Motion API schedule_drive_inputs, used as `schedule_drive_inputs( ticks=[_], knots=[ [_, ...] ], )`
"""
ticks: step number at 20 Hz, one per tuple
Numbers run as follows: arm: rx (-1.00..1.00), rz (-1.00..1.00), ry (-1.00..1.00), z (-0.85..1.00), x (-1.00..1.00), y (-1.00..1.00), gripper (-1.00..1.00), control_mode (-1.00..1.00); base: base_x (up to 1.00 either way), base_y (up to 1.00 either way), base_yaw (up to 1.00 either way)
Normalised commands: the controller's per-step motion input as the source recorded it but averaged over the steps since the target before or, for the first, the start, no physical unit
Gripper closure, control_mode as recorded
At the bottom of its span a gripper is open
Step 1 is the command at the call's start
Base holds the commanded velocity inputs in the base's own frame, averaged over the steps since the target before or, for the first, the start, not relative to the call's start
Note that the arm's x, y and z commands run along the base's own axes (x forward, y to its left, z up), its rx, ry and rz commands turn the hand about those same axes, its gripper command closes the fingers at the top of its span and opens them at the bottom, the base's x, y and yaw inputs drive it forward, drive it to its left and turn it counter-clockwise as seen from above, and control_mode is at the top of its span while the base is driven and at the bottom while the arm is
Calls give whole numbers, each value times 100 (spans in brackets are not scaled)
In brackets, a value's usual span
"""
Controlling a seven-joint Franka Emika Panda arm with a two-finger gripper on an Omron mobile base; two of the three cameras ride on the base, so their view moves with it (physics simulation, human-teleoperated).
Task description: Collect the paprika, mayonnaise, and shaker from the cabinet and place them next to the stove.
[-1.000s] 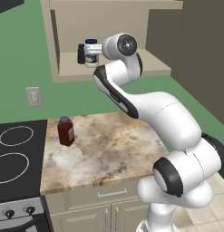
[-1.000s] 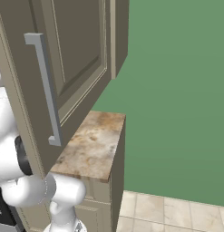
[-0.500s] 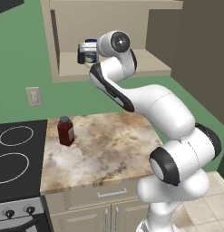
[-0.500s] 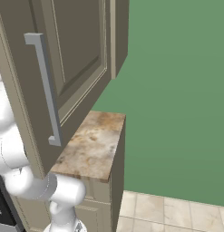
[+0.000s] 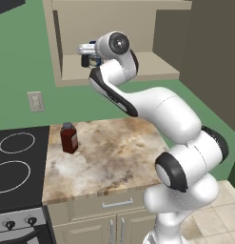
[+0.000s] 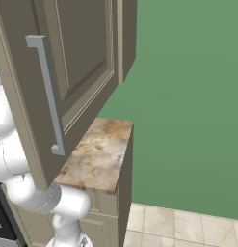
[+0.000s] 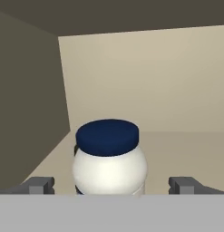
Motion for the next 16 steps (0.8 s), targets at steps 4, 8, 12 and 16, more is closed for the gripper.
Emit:
schedule_drive_inputs(
  ticks=[4,8,12,16],
  knots=[
    [0,0,0,4,12,0,-100,-100,0,0,0],
    [0,0,0,1,18,0,-100,-100,0,0,0],
    [0,0,0,0,16,0,-100,-100,0,0,0],
    [0,0,0,0,15,0,-100,-100,0,0,0]
  ],
)
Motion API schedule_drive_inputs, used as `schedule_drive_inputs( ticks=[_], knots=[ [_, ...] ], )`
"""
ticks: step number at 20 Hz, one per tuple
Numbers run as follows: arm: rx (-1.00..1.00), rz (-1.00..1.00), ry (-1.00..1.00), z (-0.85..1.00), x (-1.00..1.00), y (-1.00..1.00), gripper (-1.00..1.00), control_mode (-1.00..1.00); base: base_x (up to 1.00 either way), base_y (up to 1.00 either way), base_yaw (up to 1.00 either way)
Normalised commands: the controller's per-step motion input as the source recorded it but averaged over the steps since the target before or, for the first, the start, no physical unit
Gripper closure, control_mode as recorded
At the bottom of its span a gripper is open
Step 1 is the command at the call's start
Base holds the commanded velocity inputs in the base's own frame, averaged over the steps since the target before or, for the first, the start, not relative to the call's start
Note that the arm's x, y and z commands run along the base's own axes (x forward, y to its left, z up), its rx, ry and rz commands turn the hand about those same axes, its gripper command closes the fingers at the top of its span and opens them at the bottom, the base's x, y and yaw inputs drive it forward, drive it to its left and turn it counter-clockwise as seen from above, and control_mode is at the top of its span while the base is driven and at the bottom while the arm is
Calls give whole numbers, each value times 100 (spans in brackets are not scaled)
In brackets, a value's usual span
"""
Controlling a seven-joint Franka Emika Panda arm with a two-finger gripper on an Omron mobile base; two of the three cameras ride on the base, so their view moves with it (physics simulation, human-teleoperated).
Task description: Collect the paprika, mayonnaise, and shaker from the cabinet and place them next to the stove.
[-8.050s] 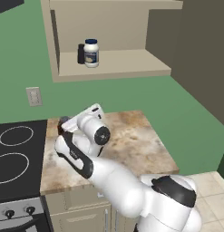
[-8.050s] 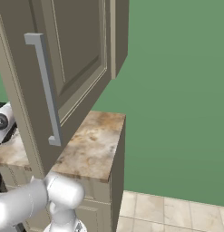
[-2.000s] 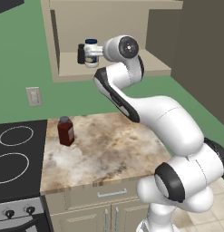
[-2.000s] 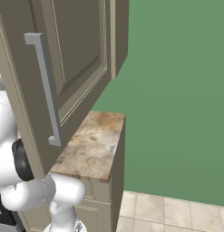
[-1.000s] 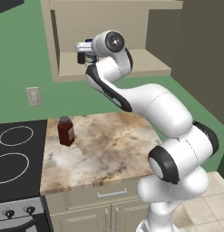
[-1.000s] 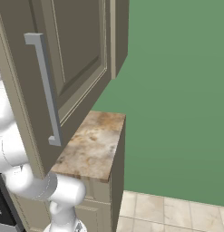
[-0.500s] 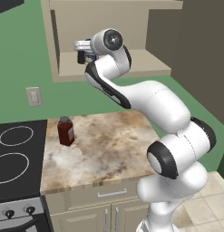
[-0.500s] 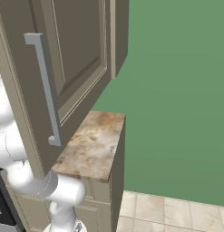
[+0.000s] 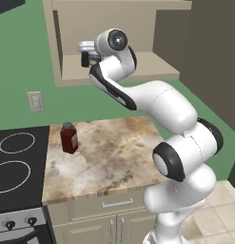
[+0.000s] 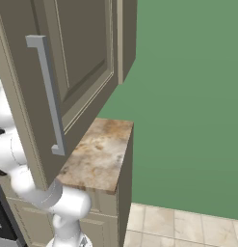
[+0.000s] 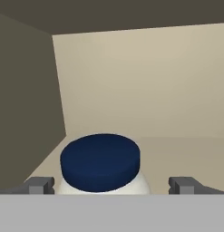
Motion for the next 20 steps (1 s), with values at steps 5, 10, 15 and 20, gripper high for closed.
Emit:
schedule_drive_inputs(
  ticks=[5,10,15,20],
  knots=[
    [0,0,2,0,19,4,-100,-100,0,0,0],
    [0,0,3,-2,22,14,100,-100,0,0,0],
    [0,1,1,0,3,1,100,-100,0,0,0],
    [0,0,-1,0,-5,0,100,-100,0,0,0]
  ],
)
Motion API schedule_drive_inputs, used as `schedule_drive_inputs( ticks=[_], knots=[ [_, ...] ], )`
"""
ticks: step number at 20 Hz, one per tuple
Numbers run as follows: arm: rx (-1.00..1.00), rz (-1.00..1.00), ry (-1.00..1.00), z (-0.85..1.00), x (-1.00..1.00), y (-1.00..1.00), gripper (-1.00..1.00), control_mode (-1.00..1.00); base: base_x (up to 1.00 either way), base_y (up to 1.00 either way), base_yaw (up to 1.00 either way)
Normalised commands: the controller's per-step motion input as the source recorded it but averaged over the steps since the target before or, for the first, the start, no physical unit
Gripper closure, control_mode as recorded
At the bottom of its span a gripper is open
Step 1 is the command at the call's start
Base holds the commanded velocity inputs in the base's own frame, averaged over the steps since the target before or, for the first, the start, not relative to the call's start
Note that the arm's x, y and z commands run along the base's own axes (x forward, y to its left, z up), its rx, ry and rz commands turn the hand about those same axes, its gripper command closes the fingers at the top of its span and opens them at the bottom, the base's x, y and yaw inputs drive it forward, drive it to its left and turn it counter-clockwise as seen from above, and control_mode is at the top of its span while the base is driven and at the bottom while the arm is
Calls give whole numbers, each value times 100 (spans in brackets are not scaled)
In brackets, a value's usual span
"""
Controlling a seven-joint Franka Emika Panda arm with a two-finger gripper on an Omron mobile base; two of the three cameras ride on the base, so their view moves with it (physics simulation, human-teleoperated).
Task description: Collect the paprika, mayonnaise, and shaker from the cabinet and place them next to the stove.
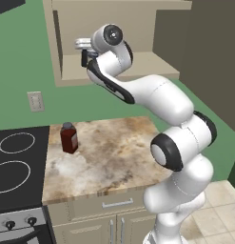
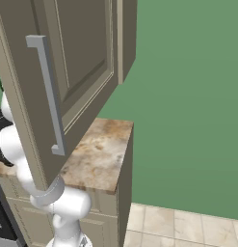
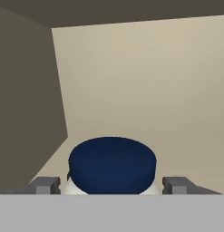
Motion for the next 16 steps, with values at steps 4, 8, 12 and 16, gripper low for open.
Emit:
schedule_drive_inputs(
  ticks=[4,8,12,16],
  knots=[
    [0,0,-8,0,-48,0,100,-100,0,0,0],
    [0,0,-8,0,-71,0,100,-100,0,0,0],
    [0,0,-5,-11,-76,0,100,-100,0,0,0],
    [0,0,-7,-24,-82,0,100,-100,0,0,0]
  ],
)
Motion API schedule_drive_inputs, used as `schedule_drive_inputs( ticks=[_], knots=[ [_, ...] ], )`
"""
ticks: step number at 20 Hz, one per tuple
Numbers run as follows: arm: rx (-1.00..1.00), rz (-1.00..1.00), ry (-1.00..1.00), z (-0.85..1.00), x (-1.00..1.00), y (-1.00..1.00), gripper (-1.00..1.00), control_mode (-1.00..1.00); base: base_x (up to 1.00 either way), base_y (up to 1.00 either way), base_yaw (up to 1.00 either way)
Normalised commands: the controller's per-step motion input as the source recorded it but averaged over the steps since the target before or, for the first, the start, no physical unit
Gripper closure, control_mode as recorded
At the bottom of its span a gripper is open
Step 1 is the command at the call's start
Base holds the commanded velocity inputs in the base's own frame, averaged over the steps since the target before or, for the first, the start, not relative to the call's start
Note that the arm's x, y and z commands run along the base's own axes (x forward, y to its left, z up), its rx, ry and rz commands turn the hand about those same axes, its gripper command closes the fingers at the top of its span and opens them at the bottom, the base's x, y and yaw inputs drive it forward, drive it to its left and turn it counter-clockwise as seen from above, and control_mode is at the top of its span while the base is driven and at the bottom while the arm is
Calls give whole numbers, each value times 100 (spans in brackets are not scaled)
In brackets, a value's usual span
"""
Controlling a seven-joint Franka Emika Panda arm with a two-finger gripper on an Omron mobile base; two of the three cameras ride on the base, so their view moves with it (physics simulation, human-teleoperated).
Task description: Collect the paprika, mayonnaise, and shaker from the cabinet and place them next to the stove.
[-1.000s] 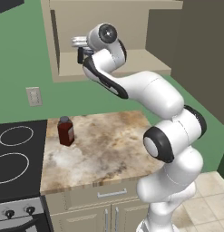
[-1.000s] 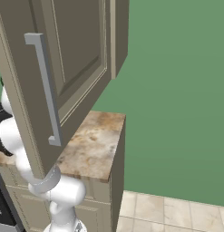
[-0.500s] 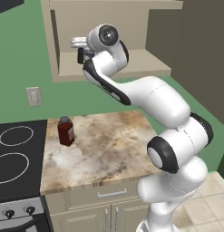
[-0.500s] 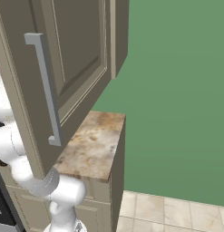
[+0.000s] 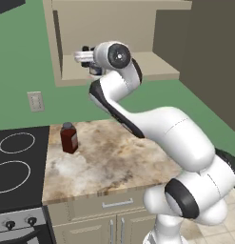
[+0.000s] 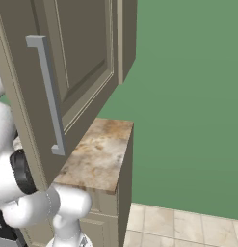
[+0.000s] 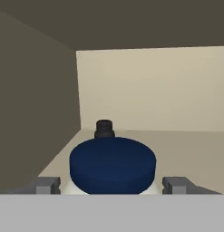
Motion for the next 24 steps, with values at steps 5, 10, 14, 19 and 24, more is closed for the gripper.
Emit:
schedule_drive_inputs(
  ticks=[5,10,14,19,24],
  knots=[
    [0,1,-7,-32,-85,0,100,-100,0,0,0],
    [0,4,0,-40,-71,2,100,-100,0,0,0],
    [-4,10,0,-49,-46,24,100,-100,0,0,0],
    [-3,20,5,-55,-13,32,100,-100,0,0,0],
    [-2,29,7,-60,0,34,100,-100,0,0,0]
  ],
)
